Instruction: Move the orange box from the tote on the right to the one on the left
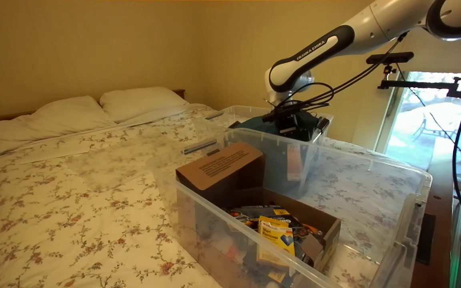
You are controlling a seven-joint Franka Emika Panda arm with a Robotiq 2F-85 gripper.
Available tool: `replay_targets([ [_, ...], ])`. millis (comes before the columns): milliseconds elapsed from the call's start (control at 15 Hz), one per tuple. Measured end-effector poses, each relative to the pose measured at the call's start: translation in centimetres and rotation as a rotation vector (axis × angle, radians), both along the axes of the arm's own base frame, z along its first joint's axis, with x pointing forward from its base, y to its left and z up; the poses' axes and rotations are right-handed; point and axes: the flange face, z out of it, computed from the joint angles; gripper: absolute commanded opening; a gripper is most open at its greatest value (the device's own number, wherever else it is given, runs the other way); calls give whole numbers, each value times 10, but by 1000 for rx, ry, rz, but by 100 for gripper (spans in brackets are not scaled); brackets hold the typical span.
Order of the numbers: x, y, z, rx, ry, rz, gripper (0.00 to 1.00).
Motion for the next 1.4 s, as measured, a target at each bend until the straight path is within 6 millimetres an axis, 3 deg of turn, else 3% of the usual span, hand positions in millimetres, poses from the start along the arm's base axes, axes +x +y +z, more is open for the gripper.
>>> replay_targets([
  [133, 1, 3, 9, -5, -13, -8, 24],
  [267, 1, 14, 38, -15, -54, -21, 24],
  [467, 0, 36, 112, -46, -185, -70, 24],
  [667, -14, 56, 192, -86, -336, -133, 24],
  [867, -41, 83, 247, -72, -429, -180, 24],
  [933, -52, 94, 254, -58, -426, -174, 24],
  [1067, -69, 112, 246, -24, -357, -153, 24],
  [1267, -90, 136, 195, 3, -203, -92, 24],
  [1333, -96, 144, 176, 2, -157, -61, 49],
  [1400, -101, 150, 159, -5, -120, -41, 49],
])
